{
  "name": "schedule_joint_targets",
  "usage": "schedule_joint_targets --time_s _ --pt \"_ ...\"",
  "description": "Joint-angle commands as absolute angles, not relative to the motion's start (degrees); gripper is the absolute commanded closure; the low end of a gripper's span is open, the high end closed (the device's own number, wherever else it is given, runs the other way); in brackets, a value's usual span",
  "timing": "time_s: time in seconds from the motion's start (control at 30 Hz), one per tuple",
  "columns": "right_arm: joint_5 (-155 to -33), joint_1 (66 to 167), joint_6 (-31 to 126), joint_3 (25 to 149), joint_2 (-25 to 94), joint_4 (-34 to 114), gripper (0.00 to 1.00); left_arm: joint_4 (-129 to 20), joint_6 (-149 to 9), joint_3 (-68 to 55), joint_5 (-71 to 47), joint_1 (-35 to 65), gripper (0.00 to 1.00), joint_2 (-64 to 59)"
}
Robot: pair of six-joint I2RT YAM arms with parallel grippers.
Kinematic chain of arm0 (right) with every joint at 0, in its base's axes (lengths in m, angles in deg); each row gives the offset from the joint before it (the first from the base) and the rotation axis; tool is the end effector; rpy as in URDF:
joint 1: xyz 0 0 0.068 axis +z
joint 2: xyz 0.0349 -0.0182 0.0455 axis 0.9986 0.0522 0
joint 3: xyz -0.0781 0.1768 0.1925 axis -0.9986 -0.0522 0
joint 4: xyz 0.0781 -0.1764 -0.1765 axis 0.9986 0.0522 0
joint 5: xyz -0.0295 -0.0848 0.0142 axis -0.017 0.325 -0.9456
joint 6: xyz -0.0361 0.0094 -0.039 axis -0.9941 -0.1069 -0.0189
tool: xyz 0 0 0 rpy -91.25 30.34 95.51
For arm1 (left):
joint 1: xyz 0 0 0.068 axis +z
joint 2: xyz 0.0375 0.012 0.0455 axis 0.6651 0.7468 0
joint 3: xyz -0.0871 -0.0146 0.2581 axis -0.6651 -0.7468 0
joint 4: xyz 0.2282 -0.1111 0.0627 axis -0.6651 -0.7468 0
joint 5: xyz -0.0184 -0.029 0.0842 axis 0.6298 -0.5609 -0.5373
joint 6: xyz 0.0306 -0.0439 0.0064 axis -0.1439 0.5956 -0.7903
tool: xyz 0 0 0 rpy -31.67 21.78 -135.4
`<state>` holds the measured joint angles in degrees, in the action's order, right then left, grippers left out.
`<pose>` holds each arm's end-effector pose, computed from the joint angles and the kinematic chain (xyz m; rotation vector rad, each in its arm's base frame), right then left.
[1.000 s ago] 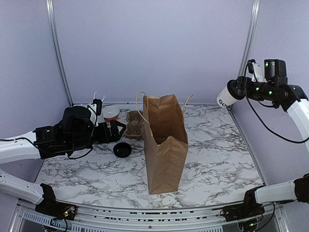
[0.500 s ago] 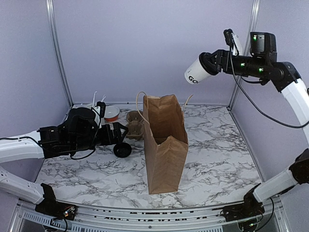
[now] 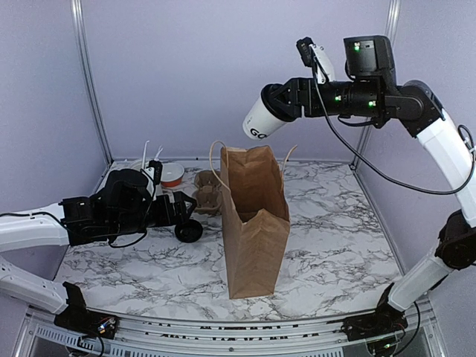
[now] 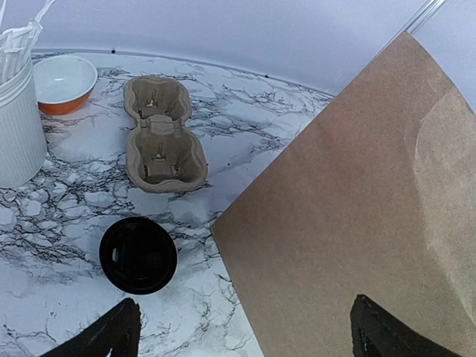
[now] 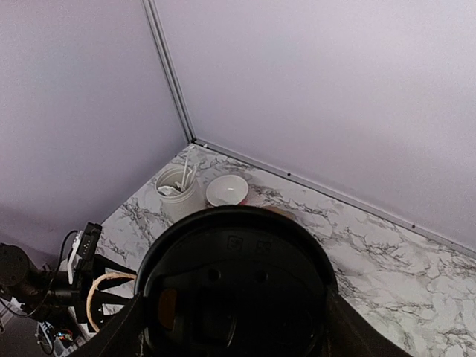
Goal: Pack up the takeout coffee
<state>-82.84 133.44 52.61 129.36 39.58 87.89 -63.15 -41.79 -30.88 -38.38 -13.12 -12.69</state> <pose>0.1983 0.2051 0.5242 -0.5237 1.8456 0.6345 0.1586 -0.2059 0.2929 0.0608 2.0453 -0.7551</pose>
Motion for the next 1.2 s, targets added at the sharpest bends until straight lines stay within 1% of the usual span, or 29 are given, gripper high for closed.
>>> schedule_joint_targets --time_s 0.0,0.1,0.43,0.73,0.87,1.03,1.17 --pt "-75.7 138.8 54.8 130.5 40.3 91.6 0.36 -62.3 -41.9 -31.7 -37.5 -12.6 0.01 -13.3" --pt "-74.6 140.6 56.2 129.9 40.9 92.6 0.36 -61.9 -42.0 -31.8 -37.2 -12.5 0.01 -13.1" --pt "-77.2 142.3 60.5 124.1 42.4 94.0 0.37 -60.9 -42.4 -32.8 -36.5 -12.1 0.01 -13.3" --pt "-78.5 143.9 62.9 124.3 46.2 96.9 0.38 -60.4 -43.7 -34.0 -36.3 -11.5 0.01 -14.1" --pt "-77.1 144.1 63.4 126.9 47.8 100.1 0.39 -60.0 -45.1 -34.2 -35.9 -11.5 0.01 -14.5" --pt "-76.5 144.1 62.8 135.5 51.4 104.4 0.39 -59.1 -46.1 -34.4 -35.1 -11.4 0.01 -14.0" --pt "-75.7 144.1 62.5 139.5 53.9 106.8 0.39 -58.2 -46.5 -34.7 -34.4 -11.5 0.01 -14.0"
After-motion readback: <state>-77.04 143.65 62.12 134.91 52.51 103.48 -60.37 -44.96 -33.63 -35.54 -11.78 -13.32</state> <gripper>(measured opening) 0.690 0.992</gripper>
